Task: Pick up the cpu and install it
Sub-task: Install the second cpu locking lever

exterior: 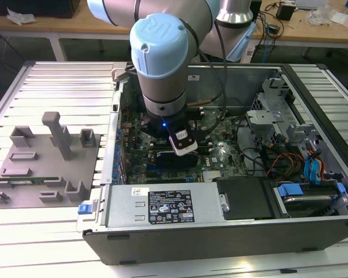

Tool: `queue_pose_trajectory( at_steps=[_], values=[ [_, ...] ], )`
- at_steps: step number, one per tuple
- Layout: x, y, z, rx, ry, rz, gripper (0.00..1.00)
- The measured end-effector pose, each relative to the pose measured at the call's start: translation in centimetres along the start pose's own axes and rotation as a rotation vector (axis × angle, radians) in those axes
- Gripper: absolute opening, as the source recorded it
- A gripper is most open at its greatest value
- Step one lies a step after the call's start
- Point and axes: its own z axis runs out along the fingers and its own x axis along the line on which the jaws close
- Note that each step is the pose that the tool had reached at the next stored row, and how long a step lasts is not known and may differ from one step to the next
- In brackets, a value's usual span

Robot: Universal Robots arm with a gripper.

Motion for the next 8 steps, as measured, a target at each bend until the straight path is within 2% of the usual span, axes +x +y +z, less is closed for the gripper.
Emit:
queue_pose_trajectory(
  at_steps=[3,8],
  values=[
    [0.0,0.0,0.01,-0.0005,-0.0002,0.0,0.11],
    [0.05,0.0,0.0,-0.0112,0.0,0.001,0.11]
  ],
)
